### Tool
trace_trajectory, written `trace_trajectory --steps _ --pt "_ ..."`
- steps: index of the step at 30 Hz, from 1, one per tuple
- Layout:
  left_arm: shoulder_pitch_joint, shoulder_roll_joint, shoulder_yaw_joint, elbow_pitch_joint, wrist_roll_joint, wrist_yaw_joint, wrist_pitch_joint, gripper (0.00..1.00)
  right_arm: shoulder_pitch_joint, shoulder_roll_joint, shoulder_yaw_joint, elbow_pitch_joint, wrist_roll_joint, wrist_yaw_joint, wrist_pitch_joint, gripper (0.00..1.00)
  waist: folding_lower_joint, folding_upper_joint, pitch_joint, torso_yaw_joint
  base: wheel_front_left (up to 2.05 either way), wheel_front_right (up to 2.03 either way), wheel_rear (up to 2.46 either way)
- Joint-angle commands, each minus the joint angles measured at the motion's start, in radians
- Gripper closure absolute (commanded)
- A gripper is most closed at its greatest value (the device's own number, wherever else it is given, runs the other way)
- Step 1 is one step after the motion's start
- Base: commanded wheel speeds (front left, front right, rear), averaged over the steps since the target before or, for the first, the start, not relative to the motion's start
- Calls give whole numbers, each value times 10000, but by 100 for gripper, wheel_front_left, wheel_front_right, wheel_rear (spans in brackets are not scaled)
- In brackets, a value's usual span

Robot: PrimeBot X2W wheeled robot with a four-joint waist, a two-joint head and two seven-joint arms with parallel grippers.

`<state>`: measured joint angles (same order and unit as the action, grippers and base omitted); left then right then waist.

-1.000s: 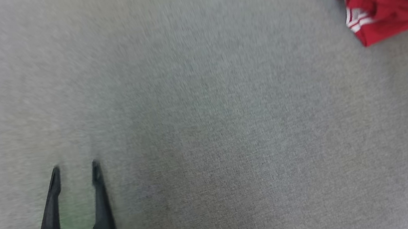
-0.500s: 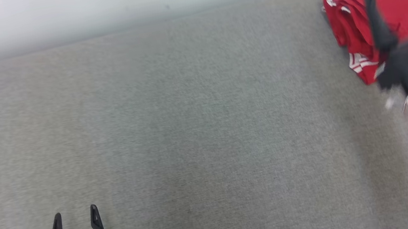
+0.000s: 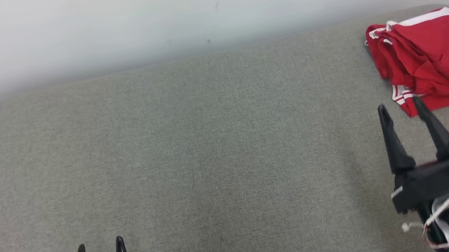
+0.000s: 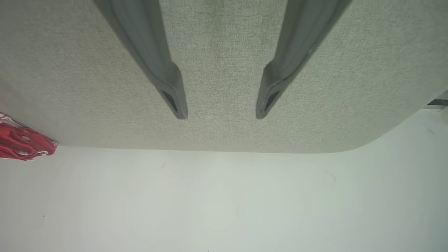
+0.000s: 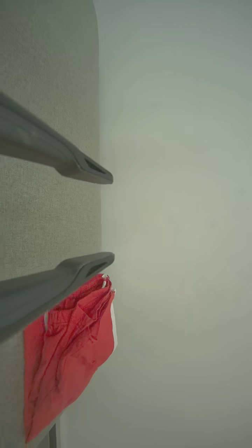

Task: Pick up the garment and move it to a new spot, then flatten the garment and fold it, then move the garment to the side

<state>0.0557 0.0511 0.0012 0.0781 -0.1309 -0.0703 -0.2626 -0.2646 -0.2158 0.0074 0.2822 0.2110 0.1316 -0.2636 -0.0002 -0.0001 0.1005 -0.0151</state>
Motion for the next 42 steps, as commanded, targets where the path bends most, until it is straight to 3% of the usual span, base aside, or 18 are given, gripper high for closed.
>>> trace_trajectory --steps 1,8,16,37,38,42 --pt "45 -12 -26 19 -27 10 -28 0 301 154 -1 -57 -62 -26 -1 0 2 1 -109 58 0 0 0" --pt "137 -14 -82 209 -123 21 -28 0 1500 1087 -180 -510 -468 -26 -3 0 2 1 -252 35 0 0 0" --pt "191 -13 -134 454 -113 127 -28 0 2232 1533 -270 -870 -693 -26 -2 0 2 1 -366 70 0 0 0" --pt "461 -13 -141 728 -14 281 -28 0 3164 1672 -70 -858 -513 -26 -2 0 2 1 -778 217 0 0 0" --pt "327 -2 -157 715 -77 264 0 100 3070 1639 -57 -842 -523 0 -2 100 2 1 -780 218 0 0 0" --pt "411 -10 -196 1070 -56 261 25 100 3140 1638 -44 -493 -518 2 4 100 3 1 -784 219 0 0 0"
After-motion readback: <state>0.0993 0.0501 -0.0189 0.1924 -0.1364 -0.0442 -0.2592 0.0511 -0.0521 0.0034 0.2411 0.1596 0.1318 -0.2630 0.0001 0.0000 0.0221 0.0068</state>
